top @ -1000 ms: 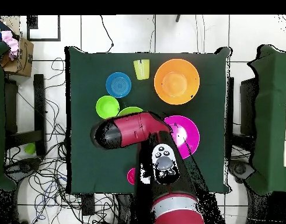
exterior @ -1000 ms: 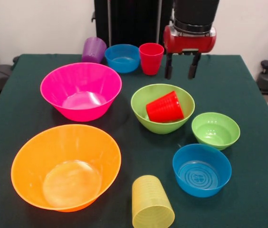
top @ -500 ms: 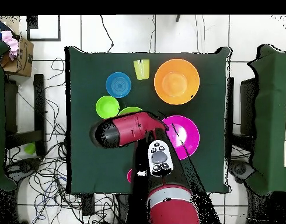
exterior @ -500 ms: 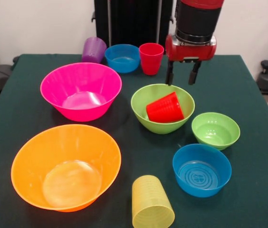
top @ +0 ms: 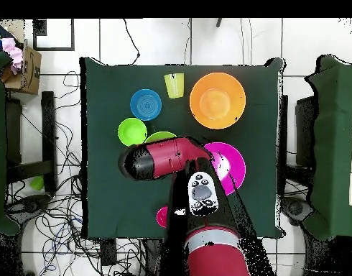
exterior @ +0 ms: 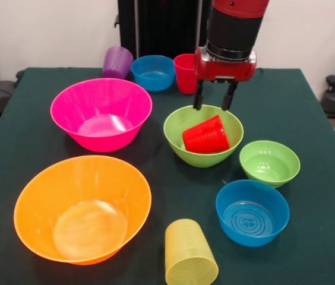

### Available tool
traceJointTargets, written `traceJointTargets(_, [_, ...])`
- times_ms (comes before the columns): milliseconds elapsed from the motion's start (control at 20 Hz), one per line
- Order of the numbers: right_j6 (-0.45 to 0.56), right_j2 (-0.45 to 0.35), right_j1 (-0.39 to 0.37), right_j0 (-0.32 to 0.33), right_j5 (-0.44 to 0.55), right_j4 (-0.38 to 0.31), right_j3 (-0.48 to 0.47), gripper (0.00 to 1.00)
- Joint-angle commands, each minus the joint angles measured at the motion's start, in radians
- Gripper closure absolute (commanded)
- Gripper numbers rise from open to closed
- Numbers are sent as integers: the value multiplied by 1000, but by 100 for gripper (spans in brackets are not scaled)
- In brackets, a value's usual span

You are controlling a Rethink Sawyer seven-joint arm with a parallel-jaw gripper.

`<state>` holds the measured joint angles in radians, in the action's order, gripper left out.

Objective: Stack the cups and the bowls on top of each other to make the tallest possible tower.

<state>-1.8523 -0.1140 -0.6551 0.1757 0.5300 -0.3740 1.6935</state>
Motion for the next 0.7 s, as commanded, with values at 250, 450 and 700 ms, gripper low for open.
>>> traceJointTargets(250, [-71,5,141,-29,-59,-52,-159,0])
traceJointTargets(450, [-105,32,219,-61,-72,-44,-250,0])
traceJointTargets(700, [-114,57,260,-80,-97,-38,-283,0])
